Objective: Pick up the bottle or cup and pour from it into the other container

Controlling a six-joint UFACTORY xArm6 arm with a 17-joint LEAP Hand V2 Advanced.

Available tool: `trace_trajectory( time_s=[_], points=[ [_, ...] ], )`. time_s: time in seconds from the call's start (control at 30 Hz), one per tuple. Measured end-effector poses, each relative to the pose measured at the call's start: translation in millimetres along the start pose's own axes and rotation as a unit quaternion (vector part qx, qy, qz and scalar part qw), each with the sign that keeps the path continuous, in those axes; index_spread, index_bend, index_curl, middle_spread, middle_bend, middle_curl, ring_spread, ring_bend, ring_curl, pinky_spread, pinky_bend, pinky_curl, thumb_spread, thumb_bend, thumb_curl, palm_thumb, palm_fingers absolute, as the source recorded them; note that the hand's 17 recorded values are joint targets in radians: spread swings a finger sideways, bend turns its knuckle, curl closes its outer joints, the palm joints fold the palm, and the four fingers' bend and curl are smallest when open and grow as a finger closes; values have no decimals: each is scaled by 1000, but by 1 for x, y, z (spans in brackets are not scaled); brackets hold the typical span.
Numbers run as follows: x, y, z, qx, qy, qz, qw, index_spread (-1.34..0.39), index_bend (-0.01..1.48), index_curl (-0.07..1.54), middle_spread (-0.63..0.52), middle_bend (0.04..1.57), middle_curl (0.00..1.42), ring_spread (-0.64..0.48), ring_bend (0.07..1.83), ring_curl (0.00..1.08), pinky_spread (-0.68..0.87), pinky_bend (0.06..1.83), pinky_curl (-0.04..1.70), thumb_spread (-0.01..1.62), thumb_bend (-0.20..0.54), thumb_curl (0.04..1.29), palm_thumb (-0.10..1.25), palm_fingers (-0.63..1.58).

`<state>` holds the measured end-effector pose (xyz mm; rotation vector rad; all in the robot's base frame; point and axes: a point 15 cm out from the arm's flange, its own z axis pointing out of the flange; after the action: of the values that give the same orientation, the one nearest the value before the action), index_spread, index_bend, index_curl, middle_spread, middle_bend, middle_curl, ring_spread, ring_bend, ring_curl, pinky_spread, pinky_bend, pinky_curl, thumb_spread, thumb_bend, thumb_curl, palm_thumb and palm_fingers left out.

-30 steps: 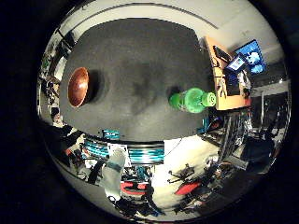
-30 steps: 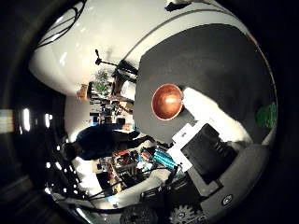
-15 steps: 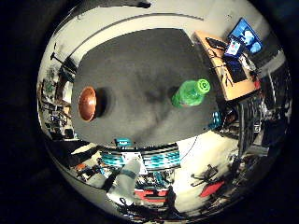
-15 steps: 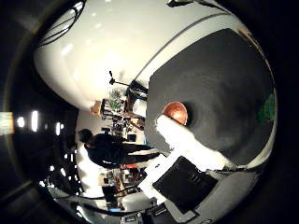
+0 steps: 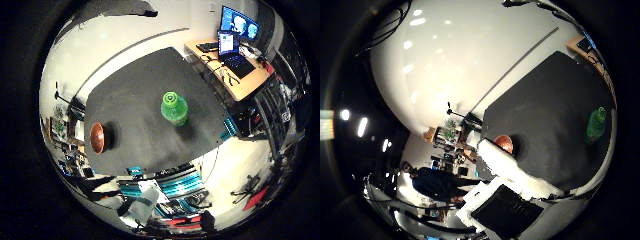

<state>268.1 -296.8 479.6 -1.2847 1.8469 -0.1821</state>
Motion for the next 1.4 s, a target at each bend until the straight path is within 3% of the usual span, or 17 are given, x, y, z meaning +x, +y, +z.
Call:
trace_trajectory(
  time_s=[0.7,1.1,1.4],
  points=[
    [181,59,18,69,-99,100,988,-246,164,292,38,328,352,135,592,207,460,924,-7,1043,-23,309,506,236],
    [226,72,48,106,-152,131,974,-237,165,297,27,338,352,107,628,200,433,924,-8,1047,-21,317,543,238],
    [230,73,86,85,-176,137,971,-237,165,300,13,334,349,118,630,191,437,929,-7,1047,-25,327,568,231]
  ],
)
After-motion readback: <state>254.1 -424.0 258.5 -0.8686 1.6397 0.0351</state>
